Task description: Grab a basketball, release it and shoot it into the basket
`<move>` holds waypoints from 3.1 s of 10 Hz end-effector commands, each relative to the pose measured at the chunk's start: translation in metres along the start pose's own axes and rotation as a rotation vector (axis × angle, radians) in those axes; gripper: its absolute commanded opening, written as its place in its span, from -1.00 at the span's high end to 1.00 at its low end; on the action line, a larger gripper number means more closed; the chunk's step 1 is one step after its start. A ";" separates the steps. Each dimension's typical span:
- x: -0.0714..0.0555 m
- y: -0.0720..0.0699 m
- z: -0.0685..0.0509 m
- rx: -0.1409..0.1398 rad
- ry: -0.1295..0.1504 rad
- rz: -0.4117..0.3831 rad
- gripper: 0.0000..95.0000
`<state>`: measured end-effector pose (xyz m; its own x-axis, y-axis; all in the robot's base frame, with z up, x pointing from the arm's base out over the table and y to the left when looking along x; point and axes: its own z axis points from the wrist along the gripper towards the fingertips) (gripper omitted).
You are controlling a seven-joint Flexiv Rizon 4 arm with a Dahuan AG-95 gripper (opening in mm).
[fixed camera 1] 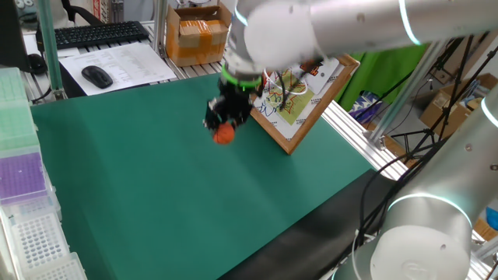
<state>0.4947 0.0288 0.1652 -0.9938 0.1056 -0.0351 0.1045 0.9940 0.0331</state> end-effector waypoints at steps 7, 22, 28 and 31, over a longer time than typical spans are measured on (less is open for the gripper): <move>-0.039 -0.023 -0.053 0.010 0.036 -0.052 0.60; -0.052 -0.065 -0.088 0.017 0.070 -0.131 1.00; -0.052 -0.065 -0.088 -0.002 0.072 0.052 1.00; -0.052 -0.065 -0.088 0.026 0.064 0.093 1.00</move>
<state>0.5366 -0.0434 0.2523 -0.9809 0.1920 0.0320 0.1924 0.9813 0.0098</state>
